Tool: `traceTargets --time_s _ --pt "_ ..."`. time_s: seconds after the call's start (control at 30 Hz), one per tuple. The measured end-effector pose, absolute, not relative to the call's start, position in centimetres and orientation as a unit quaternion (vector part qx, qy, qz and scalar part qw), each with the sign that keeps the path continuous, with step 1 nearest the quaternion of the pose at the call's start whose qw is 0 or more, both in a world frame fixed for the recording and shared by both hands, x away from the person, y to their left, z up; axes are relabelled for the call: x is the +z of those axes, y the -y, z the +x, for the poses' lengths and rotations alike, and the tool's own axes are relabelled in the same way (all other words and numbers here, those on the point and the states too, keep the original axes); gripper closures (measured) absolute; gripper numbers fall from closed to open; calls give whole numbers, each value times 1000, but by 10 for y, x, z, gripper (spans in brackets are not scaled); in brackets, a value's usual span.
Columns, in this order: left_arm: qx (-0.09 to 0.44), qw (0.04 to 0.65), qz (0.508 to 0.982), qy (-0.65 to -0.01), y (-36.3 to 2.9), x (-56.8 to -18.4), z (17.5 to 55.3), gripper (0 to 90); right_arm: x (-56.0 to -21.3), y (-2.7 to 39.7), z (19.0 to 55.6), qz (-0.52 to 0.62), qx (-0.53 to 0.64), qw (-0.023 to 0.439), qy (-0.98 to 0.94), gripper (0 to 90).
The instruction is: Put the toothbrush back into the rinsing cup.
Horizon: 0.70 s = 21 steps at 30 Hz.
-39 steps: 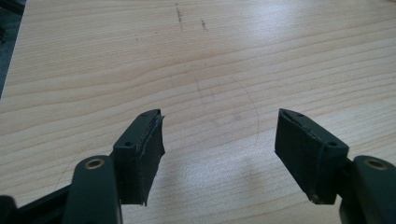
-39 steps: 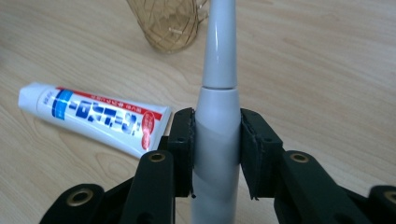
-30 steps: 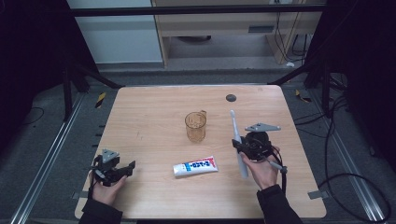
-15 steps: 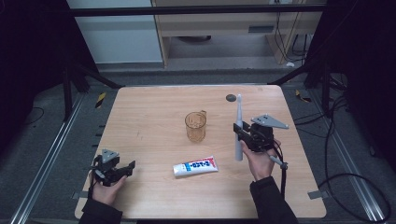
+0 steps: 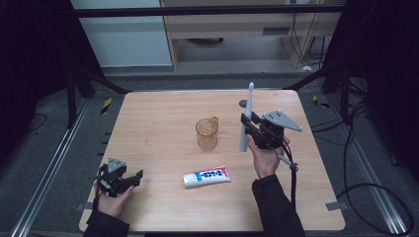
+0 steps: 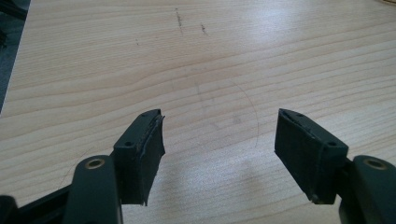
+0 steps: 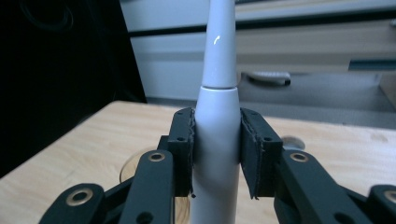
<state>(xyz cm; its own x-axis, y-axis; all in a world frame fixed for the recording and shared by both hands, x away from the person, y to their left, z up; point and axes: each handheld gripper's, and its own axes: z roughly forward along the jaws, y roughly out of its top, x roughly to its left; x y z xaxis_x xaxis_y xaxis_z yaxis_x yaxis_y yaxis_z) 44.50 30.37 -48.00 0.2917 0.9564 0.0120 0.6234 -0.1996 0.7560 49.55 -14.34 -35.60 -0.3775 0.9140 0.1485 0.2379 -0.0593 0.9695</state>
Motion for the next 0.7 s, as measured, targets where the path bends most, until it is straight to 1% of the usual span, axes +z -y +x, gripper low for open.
traceTargets --time_s 0.27,0.7 --pt "252 332 731 -540 -304 -480 446 319 -352 127 509 457 584 323 -588 676" --pt "252 334 730 -540 -305 -480 446 319 -342 102 533 443 610 338 -564 675"
